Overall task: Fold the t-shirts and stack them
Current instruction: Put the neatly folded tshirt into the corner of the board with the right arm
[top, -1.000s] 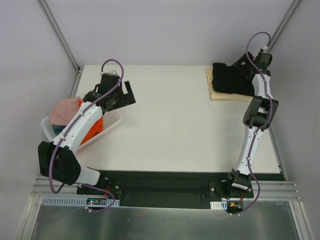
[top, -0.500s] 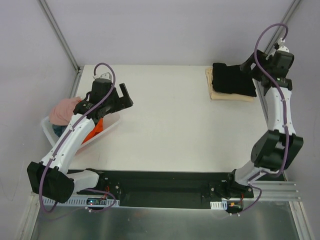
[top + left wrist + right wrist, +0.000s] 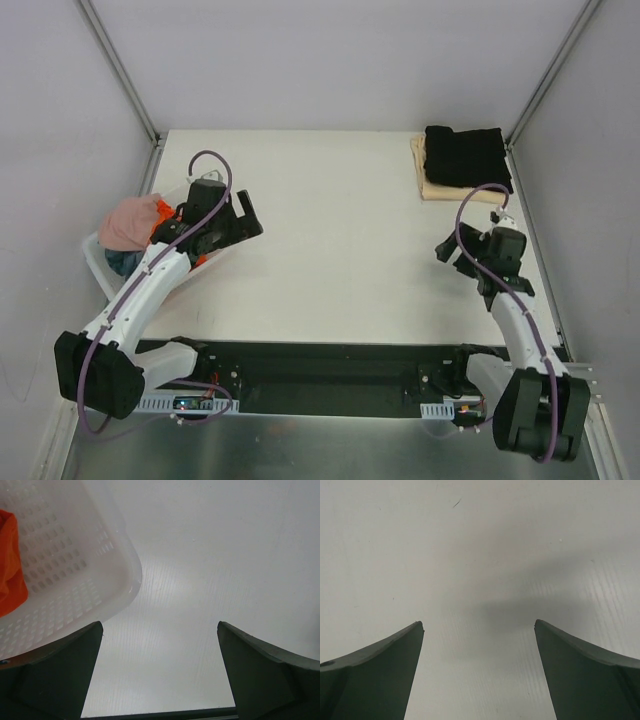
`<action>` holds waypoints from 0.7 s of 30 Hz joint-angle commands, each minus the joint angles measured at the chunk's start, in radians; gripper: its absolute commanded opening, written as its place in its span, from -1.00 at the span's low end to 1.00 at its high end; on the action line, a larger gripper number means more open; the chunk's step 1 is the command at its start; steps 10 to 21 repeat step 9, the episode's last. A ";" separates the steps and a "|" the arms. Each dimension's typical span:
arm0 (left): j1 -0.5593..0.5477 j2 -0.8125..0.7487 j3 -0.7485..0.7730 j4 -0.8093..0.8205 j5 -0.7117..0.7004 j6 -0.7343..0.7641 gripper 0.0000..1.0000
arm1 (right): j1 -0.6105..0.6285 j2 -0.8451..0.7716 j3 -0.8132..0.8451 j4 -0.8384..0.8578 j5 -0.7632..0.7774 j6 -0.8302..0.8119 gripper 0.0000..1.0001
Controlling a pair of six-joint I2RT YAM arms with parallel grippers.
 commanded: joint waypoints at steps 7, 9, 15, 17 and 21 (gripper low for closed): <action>0.005 -0.093 -0.092 0.056 -0.065 -0.021 0.99 | 0.009 -0.177 -0.061 0.187 0.104 0.050 0.93; 0.005 -0.114 -0.099 0.065 -0.082 -0.018 0.99 | 0.009 -0.169 -0.063 0.198 0.090 0.044 0.93; 0.005 -0.114 -0.099 0.065 -0.082 -0.018 0.99 | 0.009 -0.169 -0.063 0.198 0.090 0.044 0.93; 0.005 -0.114 -0.099 0.065 -0.082 -0.018 0.99 | 0.009 -0.169 -0.063 0.198 0.090 0.044 0.93; 0.005 -0.114 -0.099 0.065 -0.082 -0.018 0.99 | 0.009 -0.169 -0.063 0.198 0.090 0.044 0.93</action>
